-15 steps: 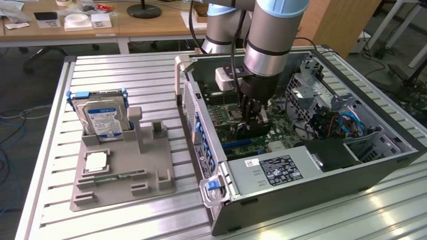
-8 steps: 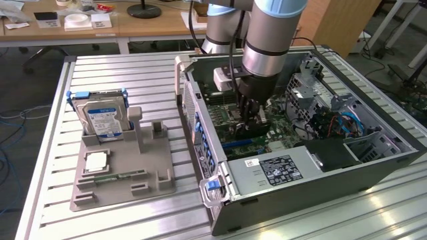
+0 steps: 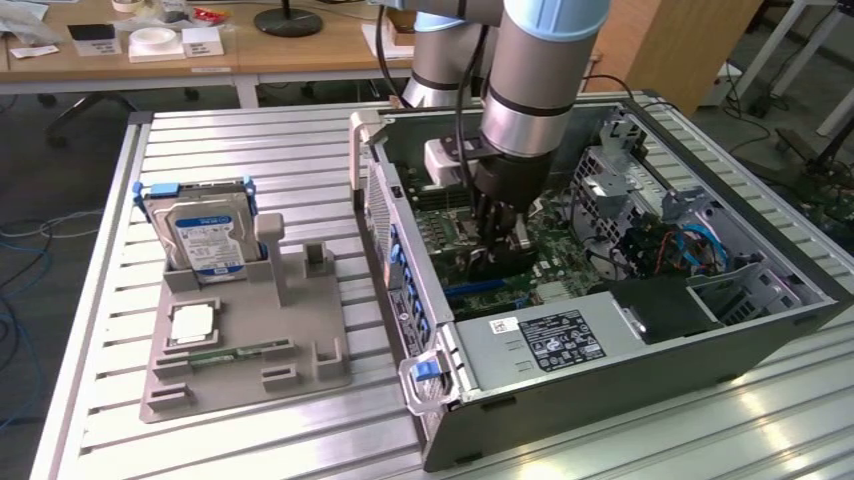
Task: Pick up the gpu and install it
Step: 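Insert the gpu into the slot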
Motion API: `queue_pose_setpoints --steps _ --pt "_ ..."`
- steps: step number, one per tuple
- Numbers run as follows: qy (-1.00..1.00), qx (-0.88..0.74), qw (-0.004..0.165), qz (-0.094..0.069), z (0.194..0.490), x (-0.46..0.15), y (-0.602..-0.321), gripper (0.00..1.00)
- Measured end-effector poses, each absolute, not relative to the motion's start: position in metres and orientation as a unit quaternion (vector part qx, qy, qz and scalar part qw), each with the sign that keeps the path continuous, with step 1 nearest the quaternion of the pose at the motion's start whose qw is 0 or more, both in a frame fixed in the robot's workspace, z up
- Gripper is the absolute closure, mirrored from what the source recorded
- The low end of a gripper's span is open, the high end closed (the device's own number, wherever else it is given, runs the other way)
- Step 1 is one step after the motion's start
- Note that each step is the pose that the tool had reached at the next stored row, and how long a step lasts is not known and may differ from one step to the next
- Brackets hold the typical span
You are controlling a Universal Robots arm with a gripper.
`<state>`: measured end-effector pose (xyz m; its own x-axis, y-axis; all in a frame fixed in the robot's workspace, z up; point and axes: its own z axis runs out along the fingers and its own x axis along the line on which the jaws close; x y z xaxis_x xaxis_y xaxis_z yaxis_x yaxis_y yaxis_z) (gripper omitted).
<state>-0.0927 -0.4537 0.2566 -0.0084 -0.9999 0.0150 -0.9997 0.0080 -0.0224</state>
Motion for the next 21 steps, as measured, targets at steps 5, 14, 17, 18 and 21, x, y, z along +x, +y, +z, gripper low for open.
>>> queue_pose_setpoints --steps 5,14,17,18,21 --pt "0.71 -0.704 0.003 -0.013 0.2536 -0.0932 -0.4537 0.73" --pt "0.71 -0.704 0.003 -0.013 0.2475 -0.0939 -0.4537 0.73" --pt "0.71 -0.704 0.002 -0.013 0.2471 -0.094 -0.4537 0.73" --pt "0.71 -0.704 0.002 -0.013 0.247 -0.0939 -0.4537 0.73" --pt "0.71 -0.704 0.003 -0.013 0.2457 -0.0941 -0.4537 0.73"
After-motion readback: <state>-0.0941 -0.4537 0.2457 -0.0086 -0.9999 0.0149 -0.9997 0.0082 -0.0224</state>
